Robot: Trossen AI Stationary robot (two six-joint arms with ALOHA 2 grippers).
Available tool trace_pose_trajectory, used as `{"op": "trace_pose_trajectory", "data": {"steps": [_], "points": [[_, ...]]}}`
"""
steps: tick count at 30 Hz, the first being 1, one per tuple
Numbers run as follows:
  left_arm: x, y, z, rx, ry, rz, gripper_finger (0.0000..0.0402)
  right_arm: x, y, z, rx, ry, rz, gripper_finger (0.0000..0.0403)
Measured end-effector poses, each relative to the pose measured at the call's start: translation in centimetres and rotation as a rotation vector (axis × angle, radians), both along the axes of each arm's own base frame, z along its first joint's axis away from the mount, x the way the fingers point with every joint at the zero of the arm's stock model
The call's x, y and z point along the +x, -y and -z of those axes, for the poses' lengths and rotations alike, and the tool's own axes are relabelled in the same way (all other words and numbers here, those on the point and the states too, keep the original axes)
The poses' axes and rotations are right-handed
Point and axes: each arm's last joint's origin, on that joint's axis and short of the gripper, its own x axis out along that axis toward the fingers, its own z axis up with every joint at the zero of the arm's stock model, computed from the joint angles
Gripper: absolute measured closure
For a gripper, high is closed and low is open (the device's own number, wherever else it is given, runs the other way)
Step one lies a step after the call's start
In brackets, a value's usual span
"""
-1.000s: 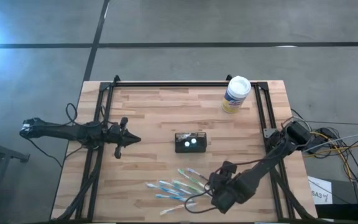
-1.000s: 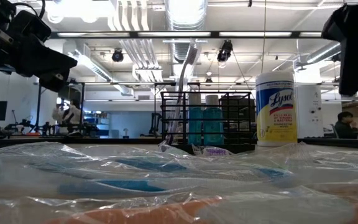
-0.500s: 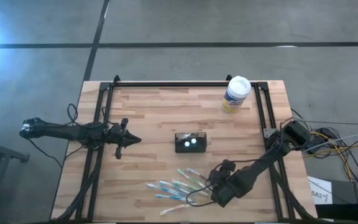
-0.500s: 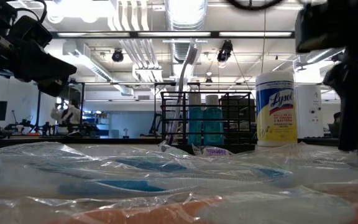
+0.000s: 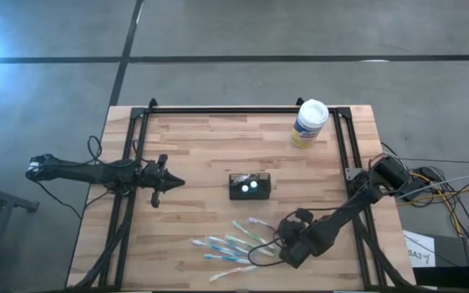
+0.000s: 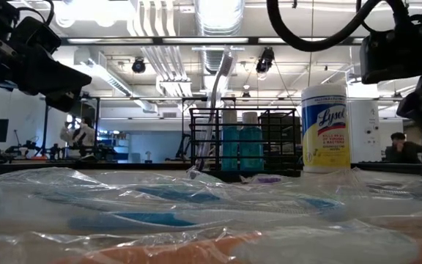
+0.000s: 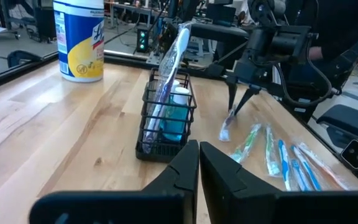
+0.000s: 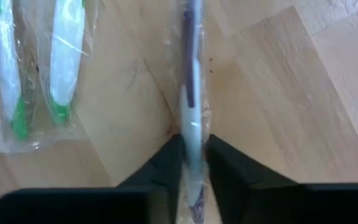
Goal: Pick & Place toothbrushing station
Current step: Put the violet toothbrush into the mesh organizer
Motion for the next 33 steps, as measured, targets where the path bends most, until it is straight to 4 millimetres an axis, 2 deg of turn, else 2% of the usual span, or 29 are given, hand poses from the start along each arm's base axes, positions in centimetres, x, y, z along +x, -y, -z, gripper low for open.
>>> {"op": "trace_pose_trajectory", "data": {"steps": [3, 10, 16, 21, 28, 33], "points": [[0.0, 0.0, 0.0, -0.022, -0.001, -0.006, 0.0382, -0.1, -0.6, -0.5, 0.010, 0.001, -0.027, 0.0380], [0.0, 0.0, 0.0, -0.047, -0.004, 0.008, 0.0379, -0.2, -1.8, -2.9, -0.043, 0.015, -0.026, 0.0378], [0.0, 0.1, 0.1, -0.039, -0.011, 0.018, 0.0386, -0.1, -3.1, -6.4, -0.114, 0.167, -0.055, 0.0378], [0.0, 0.1, 0.1, -0.013, -0.012, 0.030, 0.0395, 0.3, -4.1, -9.4, -0.179, 0.297, -0.156, 0.0379], [-0.1, 0.1, 0.6, 0.020, -0.062, 0.042, 0.0398, 1.4, -5.8, -12.7, -0.158, 0.395, -0.366, 0.0379], [0.0, -0.2, 0.4, -0.003, -0.041, -0.077, 0.0394, 2.3, -6.5, -15.0, -0.191, 0.514, -0.509, 0.0379]]}}
